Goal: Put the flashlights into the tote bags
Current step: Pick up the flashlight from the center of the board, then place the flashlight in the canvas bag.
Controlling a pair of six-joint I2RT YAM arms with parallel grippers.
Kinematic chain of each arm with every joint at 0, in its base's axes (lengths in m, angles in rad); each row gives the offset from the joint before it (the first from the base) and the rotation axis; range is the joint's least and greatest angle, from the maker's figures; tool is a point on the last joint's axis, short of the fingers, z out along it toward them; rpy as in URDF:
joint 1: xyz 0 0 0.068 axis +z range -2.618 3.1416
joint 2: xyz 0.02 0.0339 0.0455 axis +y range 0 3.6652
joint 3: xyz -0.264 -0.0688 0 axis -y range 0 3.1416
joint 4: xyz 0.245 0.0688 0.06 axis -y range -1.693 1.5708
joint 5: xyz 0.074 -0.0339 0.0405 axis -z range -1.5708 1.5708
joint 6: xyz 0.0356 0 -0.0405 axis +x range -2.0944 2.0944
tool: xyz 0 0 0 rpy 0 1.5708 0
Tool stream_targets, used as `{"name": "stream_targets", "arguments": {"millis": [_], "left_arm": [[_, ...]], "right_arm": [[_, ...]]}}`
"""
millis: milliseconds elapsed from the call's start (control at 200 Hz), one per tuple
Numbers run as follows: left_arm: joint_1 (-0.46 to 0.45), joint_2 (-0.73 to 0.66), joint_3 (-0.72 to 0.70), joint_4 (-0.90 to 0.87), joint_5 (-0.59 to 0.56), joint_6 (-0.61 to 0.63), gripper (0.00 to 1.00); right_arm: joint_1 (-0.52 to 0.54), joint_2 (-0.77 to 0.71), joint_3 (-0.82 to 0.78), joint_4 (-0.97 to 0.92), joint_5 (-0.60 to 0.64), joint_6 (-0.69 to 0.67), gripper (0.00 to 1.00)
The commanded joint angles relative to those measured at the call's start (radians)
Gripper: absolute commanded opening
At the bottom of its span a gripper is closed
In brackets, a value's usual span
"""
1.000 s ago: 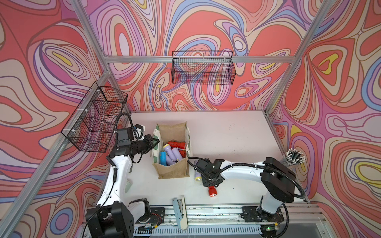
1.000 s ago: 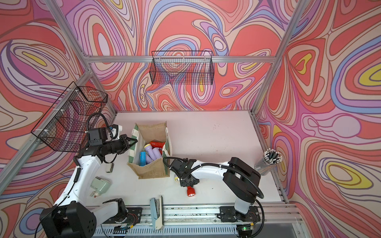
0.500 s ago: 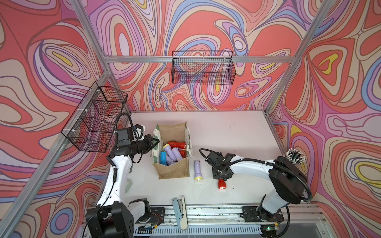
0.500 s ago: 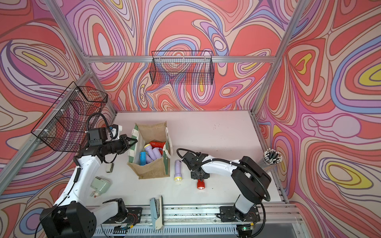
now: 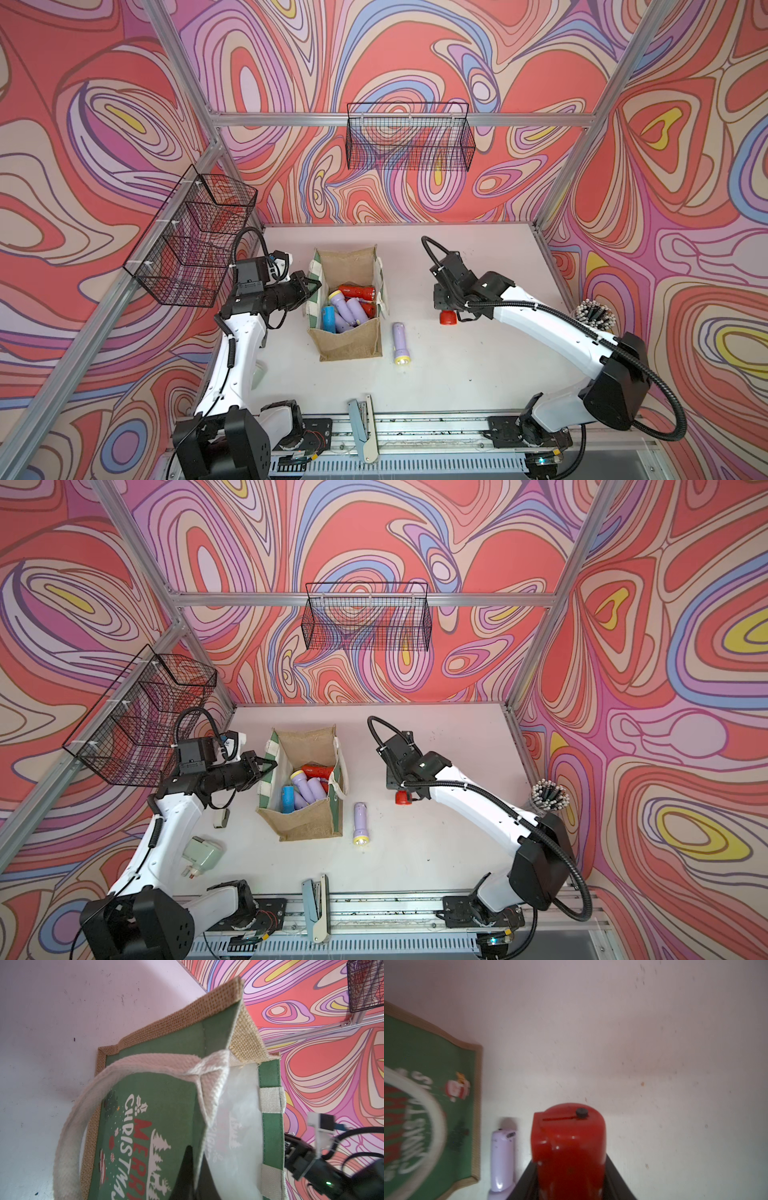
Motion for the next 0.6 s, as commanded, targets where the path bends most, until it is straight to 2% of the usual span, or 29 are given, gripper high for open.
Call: {"name": "stream_targets", "arguments": {"millis": [0,120,290,596], "left_arm": [[-0.003,-0.008,0.030,-0.011,0.004,0.009,0.00],[-0.002,-0.004,0.032,-0.026,-0.004,0.021,0.00],[-0.003,0.002,0.055,-0.053,-0.020,0.040,0.00],[-0.002,0.020,0.054,-0.047,-0.034,0.040,0.00]], "right_arm": [[-0.001,-0.012,0.133,0.001,0.024,-0.104,0.30],[-0.001,-0.005,0.227,0.054,-0.048,-0.136,0.29],[-0.001,-0.033,0.220,0.269,-0.217,-0.118,0.29],[0.016,0.121,0.352,0.429,-0.415,-0.103,0.28]]}}
